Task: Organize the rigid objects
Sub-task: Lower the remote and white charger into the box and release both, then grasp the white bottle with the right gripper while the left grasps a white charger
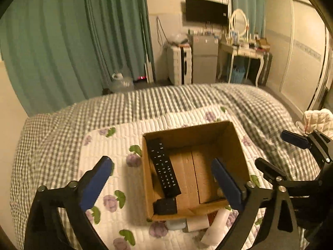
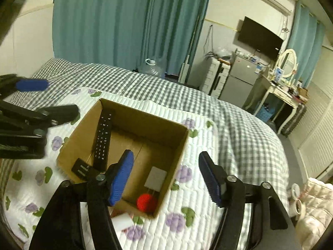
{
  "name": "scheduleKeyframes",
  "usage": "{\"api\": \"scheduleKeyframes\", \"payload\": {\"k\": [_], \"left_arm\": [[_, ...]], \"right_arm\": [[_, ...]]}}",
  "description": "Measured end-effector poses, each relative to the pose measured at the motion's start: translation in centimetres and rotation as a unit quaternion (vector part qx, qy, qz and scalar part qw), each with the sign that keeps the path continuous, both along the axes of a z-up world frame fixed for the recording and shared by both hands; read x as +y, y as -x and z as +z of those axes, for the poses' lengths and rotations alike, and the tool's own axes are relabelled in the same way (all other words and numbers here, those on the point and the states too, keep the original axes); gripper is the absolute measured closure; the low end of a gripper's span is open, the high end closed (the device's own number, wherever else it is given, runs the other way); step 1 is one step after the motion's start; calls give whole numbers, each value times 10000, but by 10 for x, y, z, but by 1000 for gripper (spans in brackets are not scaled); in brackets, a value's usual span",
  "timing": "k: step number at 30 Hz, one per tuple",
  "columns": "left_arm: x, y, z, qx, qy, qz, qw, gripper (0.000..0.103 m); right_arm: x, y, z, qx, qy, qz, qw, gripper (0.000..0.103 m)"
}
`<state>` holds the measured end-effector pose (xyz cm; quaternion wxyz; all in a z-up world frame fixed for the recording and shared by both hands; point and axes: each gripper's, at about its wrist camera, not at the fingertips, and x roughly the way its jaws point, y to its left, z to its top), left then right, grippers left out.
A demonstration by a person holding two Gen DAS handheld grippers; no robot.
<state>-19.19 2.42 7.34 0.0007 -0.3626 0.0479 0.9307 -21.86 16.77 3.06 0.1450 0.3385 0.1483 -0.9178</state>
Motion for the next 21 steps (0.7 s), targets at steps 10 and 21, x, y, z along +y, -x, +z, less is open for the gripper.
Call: {"api": "scheduleKeyframes", "payload": {"k": [10, 21], "left_arm": [[-22, -84, -25, 217, -172, -8, 9996, 0], [-55, -90, -108, -118, -412, 535, 9976, 0]], "right_arm": [[4, -69, 5, -206, -84, -379, 9990, 11], [-32, -74, -102, -1286, 31, -735, 9890, 11]]}}
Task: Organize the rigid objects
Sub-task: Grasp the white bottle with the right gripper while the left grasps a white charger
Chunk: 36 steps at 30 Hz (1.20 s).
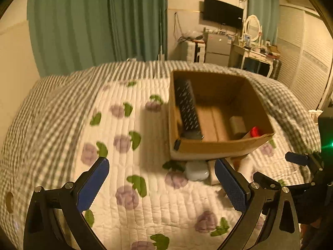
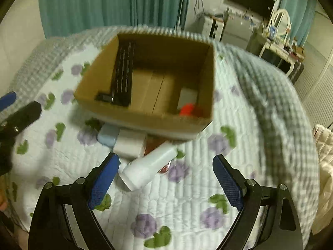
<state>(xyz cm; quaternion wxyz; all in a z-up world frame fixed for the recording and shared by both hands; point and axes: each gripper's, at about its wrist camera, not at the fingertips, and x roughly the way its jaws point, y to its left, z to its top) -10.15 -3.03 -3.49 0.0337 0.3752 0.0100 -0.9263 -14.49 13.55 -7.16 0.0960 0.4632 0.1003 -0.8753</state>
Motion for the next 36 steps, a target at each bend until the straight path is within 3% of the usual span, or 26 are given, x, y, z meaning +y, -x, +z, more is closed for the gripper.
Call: {"api": "scheduleKeyframes", "payload": {"k": [7, 17, 20, 24, 29, 33, 36], "left_arm": [[-8, 9, -42, -313, 21, 101, 9995, 0], [-5, 13, -69, -630, 14, 44, 9980, 0], [-2, 14, -74, -697, 50, 22, 9976, 0], [1, 13, -74, -746, 65, 24, 9972, 0], [9, 14, -70, -854, 61, 4, 9963, 0], [27, 19, -65, -941, 57, -96, 9955, 0], [42, 26, -62, -1034, -200, -127, 9944, 0]], "right_arm": [[-2, 16, -52, -342, 304, -430, 9980, 11], [9, 20, -90, -777, 1129, -1006, 9854, 16], [16, 16, -93, -956, 1501, -982, 9791, 26], [18, 12, -92, -1067, 1909, -713, 9732, 56], [33, 6, -81, -1006, 2217, -655, 9677, 56], [62, 1, -68, -788, 1939, -930, 9734, 56], [74, 2, -55, -389, 906, -1049, 9896, 56]]}}
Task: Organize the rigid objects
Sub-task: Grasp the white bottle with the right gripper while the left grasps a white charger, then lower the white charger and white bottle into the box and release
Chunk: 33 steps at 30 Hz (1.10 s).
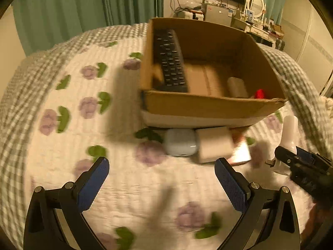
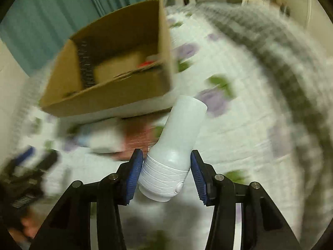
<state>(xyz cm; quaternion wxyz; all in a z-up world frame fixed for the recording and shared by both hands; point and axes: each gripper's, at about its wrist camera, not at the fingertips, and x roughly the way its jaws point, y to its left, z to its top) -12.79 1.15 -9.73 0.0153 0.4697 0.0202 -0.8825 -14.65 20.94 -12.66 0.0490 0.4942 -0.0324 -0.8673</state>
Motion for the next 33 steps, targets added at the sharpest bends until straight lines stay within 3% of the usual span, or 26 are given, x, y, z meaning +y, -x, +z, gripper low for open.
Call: {"api": "scheduleKeyframes", "payload": {"k": [3, 8, 14, 18, 21, 22, 27, 33], "left_arm": [[17, 10, -3, -85, 10, 46, 10000, 0], [38, 28, -18, -363, 102, 42, 9993, 0], [56, 45, -46, -778, 92, -102, 9969, 16], [63, 51, -58, -882, 280, 105, 9957, 16], [67, 46, -55, -833, 299, 132, 9960, 34], [69, 45, -54, -837, 212, 80, 9962, 49], [76, 38, -51, -720, 165, -88, 9972, 49], [67, 12, -20, -414, 20, -76, 9991, 51]], "right_arm": [[10, 3, 13, 233, -662, 25, 9975, 56], [10, 10, 19, 422, -985, 75, 9942, 56], [14, 18, 9, 384, -1008, -3, 9942, 56], [16, 24, -1, 309, -834, -21, 9960, 56], [15, 25, -3, 311, -771, -16, 9965, 56], [15, 25, -3, 318, -753, -17, 9966, 56], [15, 23, -2, 323, -636, 3, 9975, 57], [20, 15, 12, 407, -604, -35, 9973, 57]]}}
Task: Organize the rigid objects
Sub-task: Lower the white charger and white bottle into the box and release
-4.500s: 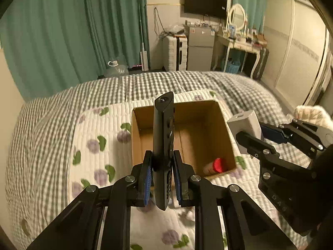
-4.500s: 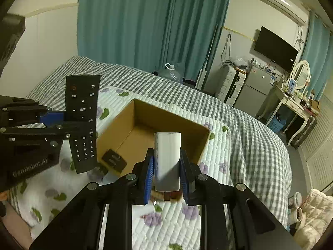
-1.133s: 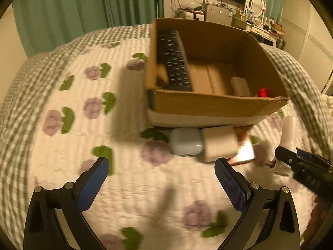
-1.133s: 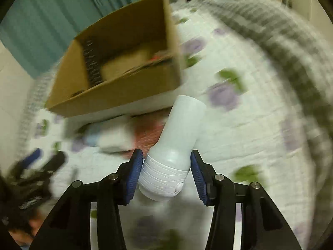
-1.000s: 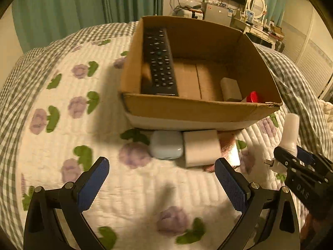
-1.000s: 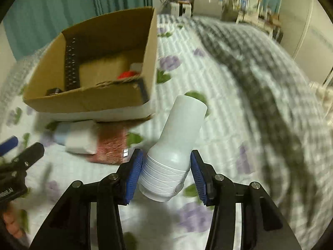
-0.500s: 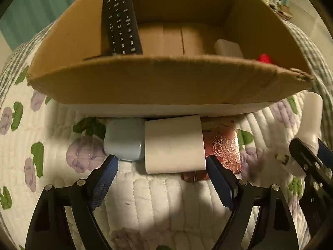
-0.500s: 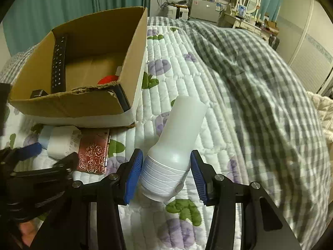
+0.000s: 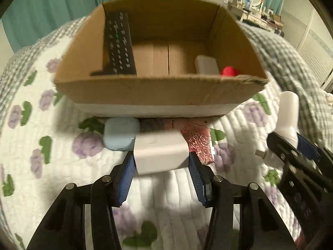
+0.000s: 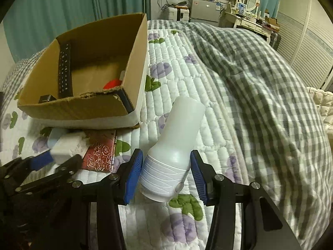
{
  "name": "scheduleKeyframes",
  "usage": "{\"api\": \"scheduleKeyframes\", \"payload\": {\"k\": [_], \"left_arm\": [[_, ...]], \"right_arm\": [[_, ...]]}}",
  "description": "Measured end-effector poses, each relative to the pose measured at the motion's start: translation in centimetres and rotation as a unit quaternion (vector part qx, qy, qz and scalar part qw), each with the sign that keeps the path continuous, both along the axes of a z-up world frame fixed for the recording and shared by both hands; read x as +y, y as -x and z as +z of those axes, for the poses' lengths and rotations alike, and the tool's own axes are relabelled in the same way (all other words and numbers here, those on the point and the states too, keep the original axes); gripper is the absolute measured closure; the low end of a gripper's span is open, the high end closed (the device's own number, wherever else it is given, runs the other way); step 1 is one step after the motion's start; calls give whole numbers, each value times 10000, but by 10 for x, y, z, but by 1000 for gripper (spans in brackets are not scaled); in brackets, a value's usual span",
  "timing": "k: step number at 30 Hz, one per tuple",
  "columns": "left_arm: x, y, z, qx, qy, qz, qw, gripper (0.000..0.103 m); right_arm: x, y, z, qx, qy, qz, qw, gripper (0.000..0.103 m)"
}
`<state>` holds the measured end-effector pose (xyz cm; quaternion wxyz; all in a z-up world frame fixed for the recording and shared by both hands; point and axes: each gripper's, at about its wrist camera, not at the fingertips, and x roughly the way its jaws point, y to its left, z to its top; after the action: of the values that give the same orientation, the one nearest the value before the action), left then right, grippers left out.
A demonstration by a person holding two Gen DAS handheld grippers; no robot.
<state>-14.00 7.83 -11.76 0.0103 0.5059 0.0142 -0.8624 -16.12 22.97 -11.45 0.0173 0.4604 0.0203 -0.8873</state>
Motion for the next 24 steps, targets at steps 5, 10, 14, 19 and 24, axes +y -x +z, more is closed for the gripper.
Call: {"api": "scheduleKeyframes", "payload": {"k": [5, 10, 14, 19, 24], "left_arm": [[-10, -21, 30, 188, -88, 55, 9998, 52], [-15, -41, 55, 403, -208, 91, 9989, 52], [-11, -46, 87, 681, -162, -25, 9975, 52], [-14, -40, 124, 997, -89, -198, 9948, 52], [-16, -15, 155, 1295, 37, -418, 9907, 52]], "right_arm": [[-1, -11, 26, 205, -30, 58, 9998, 57], [-7, -31, 60, 510, -112, 228, 9984, 57], [-8, -43, 80, 646, -125, 329, 9973, 57], [-13, -46, 108, 863, -64, 506, 9950, 57], [-23, -29, 144, 1071, 115, 852, 9905, 57]]}}
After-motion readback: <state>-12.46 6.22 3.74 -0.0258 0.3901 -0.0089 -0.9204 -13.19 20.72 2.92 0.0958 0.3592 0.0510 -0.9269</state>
